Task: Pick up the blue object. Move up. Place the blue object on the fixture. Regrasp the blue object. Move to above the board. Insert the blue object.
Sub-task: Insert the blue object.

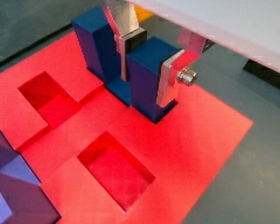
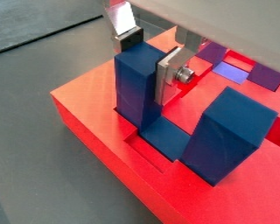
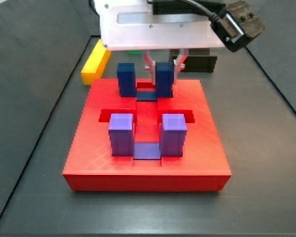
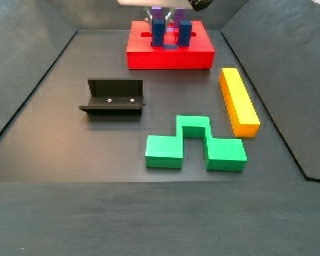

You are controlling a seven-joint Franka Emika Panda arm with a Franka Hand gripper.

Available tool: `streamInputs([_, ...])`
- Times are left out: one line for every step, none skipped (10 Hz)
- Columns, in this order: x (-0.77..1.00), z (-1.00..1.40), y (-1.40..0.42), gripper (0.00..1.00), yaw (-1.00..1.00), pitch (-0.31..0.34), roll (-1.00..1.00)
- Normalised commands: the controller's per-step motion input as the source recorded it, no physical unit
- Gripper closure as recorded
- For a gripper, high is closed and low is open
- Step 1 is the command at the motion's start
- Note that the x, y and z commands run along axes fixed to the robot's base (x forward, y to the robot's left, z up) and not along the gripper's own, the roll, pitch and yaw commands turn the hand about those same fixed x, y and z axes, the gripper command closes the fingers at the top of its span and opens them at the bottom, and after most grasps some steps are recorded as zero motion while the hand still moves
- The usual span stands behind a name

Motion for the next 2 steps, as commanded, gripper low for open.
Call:
streamInputs([-0.1, -0.66, -0.1, 1.0, 0.0, -0.037, 0.17])
streamInputs([0.0, 0.0, 0.0, 1.0, 0.0, 0.0, 0.0])
